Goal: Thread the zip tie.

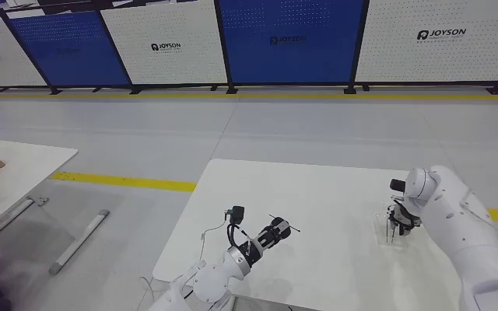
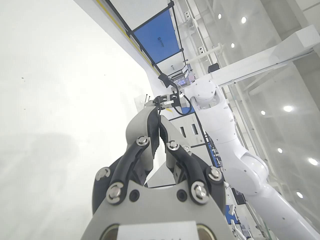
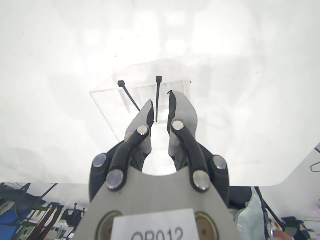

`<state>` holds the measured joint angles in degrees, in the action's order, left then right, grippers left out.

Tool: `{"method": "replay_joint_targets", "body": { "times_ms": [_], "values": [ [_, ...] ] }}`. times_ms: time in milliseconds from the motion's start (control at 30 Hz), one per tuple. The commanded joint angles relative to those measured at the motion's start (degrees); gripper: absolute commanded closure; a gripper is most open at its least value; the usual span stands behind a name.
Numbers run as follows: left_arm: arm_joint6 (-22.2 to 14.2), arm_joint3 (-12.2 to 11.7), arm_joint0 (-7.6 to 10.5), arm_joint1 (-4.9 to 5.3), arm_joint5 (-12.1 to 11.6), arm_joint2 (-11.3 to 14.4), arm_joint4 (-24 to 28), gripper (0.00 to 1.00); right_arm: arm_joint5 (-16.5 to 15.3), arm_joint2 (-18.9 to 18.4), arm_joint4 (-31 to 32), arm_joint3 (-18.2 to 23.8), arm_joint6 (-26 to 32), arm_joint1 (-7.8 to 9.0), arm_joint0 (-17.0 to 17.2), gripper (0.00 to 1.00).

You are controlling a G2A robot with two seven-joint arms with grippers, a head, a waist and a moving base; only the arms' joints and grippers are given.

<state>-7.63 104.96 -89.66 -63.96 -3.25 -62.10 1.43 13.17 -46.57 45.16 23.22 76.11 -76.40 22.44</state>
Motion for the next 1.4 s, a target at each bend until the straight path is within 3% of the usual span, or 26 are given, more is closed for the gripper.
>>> {"method": "replay_joint_targets", "body": {
  "times_ms": [0, 433, 633, 733, 1300, 1367],
  "values": [
    [0.0, 0.0, 0.00, 0.00, 0.0, 0.0, 0.0, 1.00, 0.3, 0.1, 0.2, -0.2, 0.1, -0.10, -0.1, 0.82],
    [0.0, 0.0, 0.00, 0.00, 0.0, 0.0, 0.0, 1.00, 0.5, 0.8, 0.6, -2.6, -0.1, -1.48, -0.8, 0.85],
    [0.0, 0.0, 0.00, 0.00, 0.0, 0.0, 0.0, 1.00, 0.2, 1.1, 0.7, -4.7, -0.4, -2.15, -1.5, 0.92],
    [0.0, 0.0, 0.00, 0.00, 0.0, 0.0, 0.0, 1.00, 0.3, 1.3, 0.8, -5.5, -0.5, -2.51, -1.8, 1.00],
    [0.0, 0.0, 0.00, 0.00, 0.0, 0.0, 0.0, 1.00, -1.2, 1.2, 1.0, -7.7, -2.0, -3.41, -2.7, 1.00],
    [0.0, 0.0, 0.00, 0.00, 0.0, 0.0, 0.0, 1.00, -1.4, 1.2, 1.0, -7.7, -2.1, -3.47, -2.7, 0.94]
  ]
}}
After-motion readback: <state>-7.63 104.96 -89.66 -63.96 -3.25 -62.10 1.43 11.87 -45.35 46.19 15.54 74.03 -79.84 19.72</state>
